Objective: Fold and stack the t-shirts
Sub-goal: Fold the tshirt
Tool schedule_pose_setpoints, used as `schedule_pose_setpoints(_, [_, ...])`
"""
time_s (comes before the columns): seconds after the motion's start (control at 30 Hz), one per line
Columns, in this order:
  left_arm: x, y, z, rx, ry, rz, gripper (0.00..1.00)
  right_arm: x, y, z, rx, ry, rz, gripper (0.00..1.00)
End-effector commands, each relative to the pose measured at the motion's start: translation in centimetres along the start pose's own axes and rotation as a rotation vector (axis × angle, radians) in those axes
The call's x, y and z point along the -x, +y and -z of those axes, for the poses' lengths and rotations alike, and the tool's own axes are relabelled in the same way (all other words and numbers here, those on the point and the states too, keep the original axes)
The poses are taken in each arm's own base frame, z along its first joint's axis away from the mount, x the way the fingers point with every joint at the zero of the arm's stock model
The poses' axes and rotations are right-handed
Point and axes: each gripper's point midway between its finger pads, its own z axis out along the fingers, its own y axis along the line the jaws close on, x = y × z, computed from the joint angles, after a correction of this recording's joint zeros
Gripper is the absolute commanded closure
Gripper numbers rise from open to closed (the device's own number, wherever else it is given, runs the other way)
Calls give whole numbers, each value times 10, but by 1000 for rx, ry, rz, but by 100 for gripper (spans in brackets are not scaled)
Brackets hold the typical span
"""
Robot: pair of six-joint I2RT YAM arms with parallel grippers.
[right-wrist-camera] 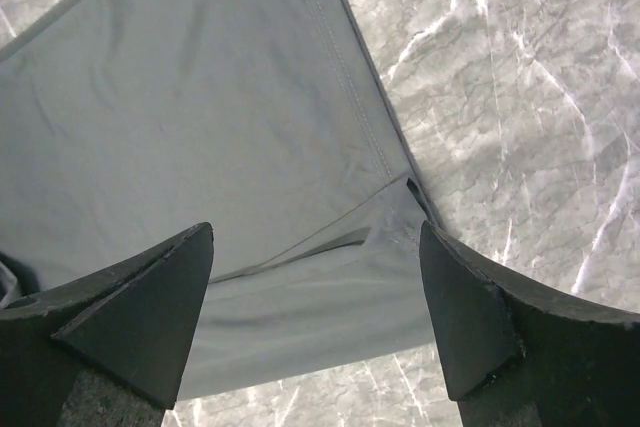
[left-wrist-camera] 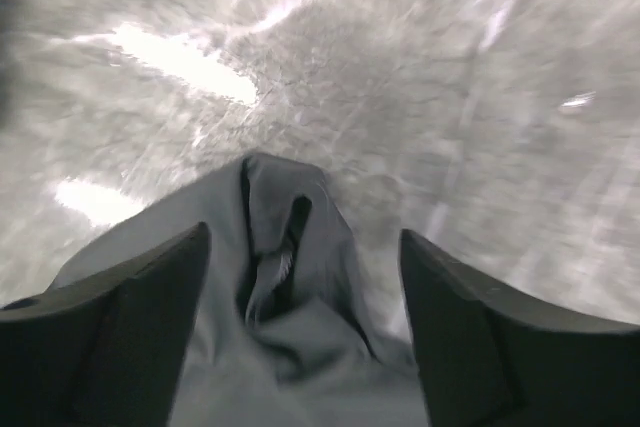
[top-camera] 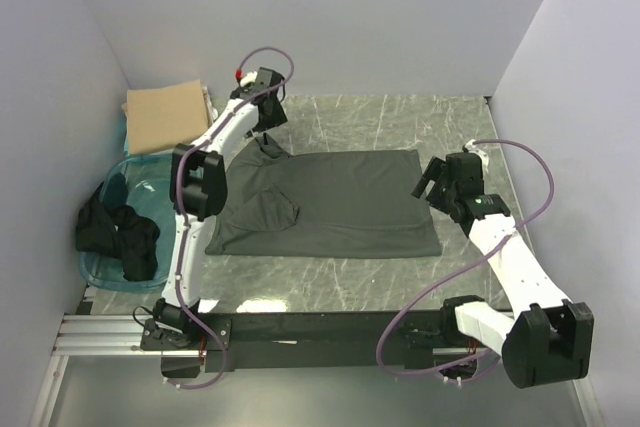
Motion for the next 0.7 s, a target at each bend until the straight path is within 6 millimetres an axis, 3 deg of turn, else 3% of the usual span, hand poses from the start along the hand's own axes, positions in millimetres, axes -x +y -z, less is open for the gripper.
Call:
schedule_pose_setpoints(0.0, [15, -10, 0, -27, -39, -57, 21, 9, 1, -5, -5, -32, 16, 10])
schedule_pose_setpoints(0.3, [0, -2, -34, 21, -57, -95, 40, 0, 1, -15, -17, 22, 24, 10])
schedule_pose_setpoints(0.53, [-9, -7, -55, 10, -51, -110, 44, 0, -1, -17, -33, 31, 23, 10])
schedule_pose_setpoints(0.63, [-5, -15, -57, -19, -69, -103, 59, 1, -2, -17, -38, 26, 21, 10])
schedule_pose_setpoints(0.67, [-2, -15, -57, -22, -81, -103, 72, 1, -1, -17, -38, 26, 22, 10])
